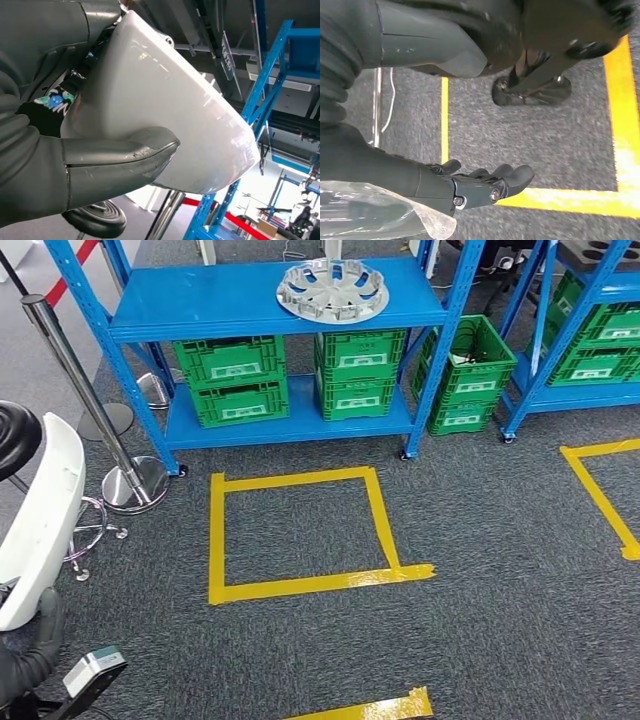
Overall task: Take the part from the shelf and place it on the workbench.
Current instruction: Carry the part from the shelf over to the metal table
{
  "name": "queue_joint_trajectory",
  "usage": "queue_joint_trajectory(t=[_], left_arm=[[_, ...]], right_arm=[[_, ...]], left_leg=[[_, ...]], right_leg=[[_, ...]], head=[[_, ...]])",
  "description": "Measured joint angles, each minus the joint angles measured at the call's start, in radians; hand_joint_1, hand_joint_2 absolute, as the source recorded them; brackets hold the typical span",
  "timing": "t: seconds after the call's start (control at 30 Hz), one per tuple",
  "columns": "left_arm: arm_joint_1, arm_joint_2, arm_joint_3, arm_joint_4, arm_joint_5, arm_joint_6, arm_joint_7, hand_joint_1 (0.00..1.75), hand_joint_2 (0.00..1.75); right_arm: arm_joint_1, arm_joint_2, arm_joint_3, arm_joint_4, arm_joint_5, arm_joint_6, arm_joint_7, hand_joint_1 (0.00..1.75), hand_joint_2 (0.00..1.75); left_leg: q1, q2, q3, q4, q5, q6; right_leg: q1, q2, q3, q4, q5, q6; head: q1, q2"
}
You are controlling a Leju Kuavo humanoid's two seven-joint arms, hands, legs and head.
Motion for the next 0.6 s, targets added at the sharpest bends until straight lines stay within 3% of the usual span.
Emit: queue_joint_trajectory(t=[0.07,0.13,0.23,0.33,0.43,0.6], left_arm=[[-0.005,0.002,-0.006,0.002,0.003,0.0,0.009,1.75,1.75],[-0.012,0.006,-0.01,0.004,0.003,0.0,0.02,1.75,1.75],[-0.019,0.019,-0.021,0.009,0.004,0.0,0.036,1.75,1.75],[-0.022,0.029,-0.031,0.016,0.005,0.0,0.046,1.75,1.75],[-0.028,0.037,-0.037,0.025,0.006,0.0,0.053,1.75,1.75],[-0.028,0.048,-0.048,0.031,-0.005,0.0,0.063,1.75,1.75]], right_arm=[[-0.001,0.0,-0.002,0.0,0.0,0.003,0.015,0.0,1.75],[-0.002,0.001,-0.003,0.0,-0.003,0.011,0.025,0.0,1.75],[0.003,0.002,-0.007,0.0,-0.006,0.032,0.027,0.0,1.75],[0.005,0.002,-0.008,-0.001,-0.002,0.052,0.022,0.0,1.75],[0.006,0.003,-0.008,-0.004,0.008,0.067,0.005,0.0,1.75],[0.013,0.014,0.001,-0.019,0.032,0.091,-0.114,0.0,1.75]], left_leg=[[-0.004,0.0,-0.005,0.006,0.003,-0.005],[-0.008,0.0,-0.01,0.012,0.002,-0.007],[-0.009,0.0,-0.013,0.013,0.003,0.002],[-0.007,-0.001,-0.012,0.009,0.015,-0.011],[-0.005,-0.001,-0.013,0.007,0.019,-0.015],[-0.005,-0.001,-0.015,0.006,0.019,-0.017]], right_leg=[[0.002,0.0,0.087,-0.151,0.048,-0.011],[0.003,0.0,0.125,-0.229,0.061,-0.018],[0.005,-0.001,0.124,-0.235,0.064,-0.018],[0.008,-0.002,0.121,-0.233,0.068,-0.024],[0.009,-0.002,0.119,-0.232,0.069,-0.026],[0.01,-0.002,0.118,-0.229,0.069,-0.027]], head=[[0.0,0.0],[-0.001,0.0],[-0.002,0.0],[-0.002,0.0],[-0.002,0.0],[-0.002,0.0]])
